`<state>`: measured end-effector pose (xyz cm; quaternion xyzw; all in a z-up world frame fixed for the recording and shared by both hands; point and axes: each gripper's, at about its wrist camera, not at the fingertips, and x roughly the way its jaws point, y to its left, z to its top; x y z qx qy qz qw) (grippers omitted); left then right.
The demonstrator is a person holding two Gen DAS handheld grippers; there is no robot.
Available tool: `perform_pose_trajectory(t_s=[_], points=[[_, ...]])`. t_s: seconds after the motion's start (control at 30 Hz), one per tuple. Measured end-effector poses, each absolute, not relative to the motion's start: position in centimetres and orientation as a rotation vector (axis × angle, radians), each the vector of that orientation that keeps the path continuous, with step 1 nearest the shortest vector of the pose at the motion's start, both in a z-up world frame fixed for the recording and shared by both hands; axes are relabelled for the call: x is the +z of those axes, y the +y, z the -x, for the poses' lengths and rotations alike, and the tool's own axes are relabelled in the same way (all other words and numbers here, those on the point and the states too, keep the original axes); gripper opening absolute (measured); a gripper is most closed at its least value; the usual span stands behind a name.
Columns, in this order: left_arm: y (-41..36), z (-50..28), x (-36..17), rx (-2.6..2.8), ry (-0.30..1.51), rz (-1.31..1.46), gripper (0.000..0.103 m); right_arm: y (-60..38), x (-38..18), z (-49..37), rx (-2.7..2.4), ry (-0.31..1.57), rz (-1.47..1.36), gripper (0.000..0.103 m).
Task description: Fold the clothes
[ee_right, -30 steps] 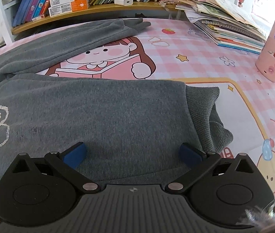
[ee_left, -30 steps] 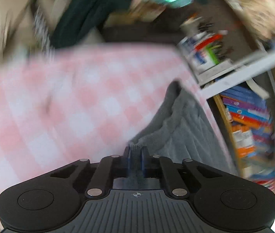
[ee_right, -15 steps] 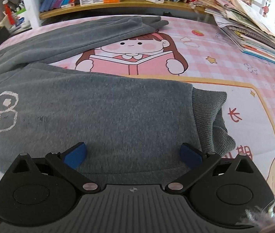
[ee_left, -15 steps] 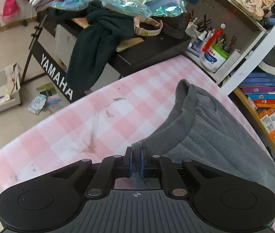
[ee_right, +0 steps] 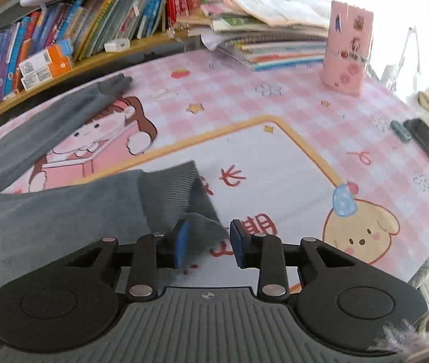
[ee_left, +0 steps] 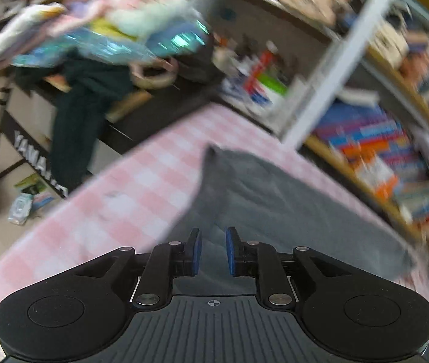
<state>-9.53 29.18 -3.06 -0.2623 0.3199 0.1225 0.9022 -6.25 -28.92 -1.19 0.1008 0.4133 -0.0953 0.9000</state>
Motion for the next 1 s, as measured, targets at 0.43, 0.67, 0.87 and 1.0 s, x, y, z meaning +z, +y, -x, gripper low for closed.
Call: perform_pose_trajectory(t_s=[0.43,0.67,0.87,1.0], points=[[28.0,8.6,-5.9,0.216,0.813,0.548,0.018,-29.2,-1.8,2.5,0.112,0.973,0.015,0.008],[28.3,8.9,-6.1,0.230,0.785,0.593,0.019,-30.9,1.5,5.8,-0.005,0.847,-0.163,0.005],[28.7,8.5,-6.1,0.227,0.794,0.601,0.019,-31.7,-1.3,6.3,-0.184,0.944,-0.178,0.011],[28.9,8.3,-6.2,0.227,0.795,0.604,0.019,-30.5,0.9,6.4,-0.150,0.851,-0.166,0.015]])
